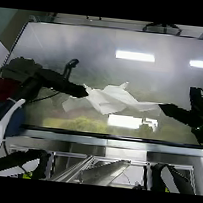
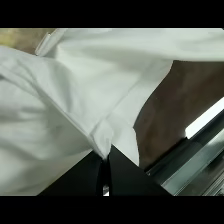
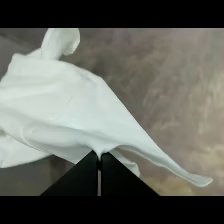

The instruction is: Fold the shirts.

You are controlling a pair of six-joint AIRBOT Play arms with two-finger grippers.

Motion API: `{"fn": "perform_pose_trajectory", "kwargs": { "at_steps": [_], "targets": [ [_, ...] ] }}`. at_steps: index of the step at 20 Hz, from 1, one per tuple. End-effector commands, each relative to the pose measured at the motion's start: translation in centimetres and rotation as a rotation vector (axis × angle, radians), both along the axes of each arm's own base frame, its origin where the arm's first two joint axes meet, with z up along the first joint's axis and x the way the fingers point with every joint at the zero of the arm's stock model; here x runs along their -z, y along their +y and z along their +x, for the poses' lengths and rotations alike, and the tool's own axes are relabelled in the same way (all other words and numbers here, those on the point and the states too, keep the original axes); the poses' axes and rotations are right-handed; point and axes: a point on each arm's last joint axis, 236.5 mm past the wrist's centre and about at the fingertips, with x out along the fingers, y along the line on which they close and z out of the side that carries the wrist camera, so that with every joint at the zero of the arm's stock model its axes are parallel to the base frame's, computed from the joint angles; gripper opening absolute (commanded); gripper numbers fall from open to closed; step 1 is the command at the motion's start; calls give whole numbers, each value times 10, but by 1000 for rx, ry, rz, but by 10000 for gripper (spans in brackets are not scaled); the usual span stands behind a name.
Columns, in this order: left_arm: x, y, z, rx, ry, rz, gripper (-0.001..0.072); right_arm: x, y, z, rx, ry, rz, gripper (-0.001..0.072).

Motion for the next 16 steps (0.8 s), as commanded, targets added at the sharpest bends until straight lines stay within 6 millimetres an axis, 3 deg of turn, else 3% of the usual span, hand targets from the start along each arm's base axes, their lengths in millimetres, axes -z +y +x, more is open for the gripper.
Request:
{"fn": "perform_pose_trajectory", "kwargs": {
  "at_steps": [1, 3, 5, 7, 10, 11, 13, 16],
  "targets": [
    [-74, 36, -1, -76, -152, -46, 13, -72, 3, 6, -6, -153, 101, 19],
    [-152, 52, -2, -128, -346, -95, 13, -144, 7, 6, -31, -320, 59, 19],
    [-243, 73, -16, -179, -585, -108, 13, -237, 12, -7, -26, -516, -37, 19],
    [-330, 93, -45, -228, -823, -79, 13, -329, 25, -33, -30, -735, -177, 19],
    [-426, 128, -95, -351, -1128, 68, 13, -430, 28, -74, 75, -958, -429, 19],
    [-445, 139, -110, -399, -1190, 136, 13, -452, 25, -87, 117, -999, -513, 19],
    [-457, 148, -127, -444, -1220, 215, 13, -483, 29, -109, 149, -1066, -627, 19],
    [-439, 145, -123, -406, -1143, 226, 13, -498, 37, -121, 146, -1110, -651, 19]
  ]
}}
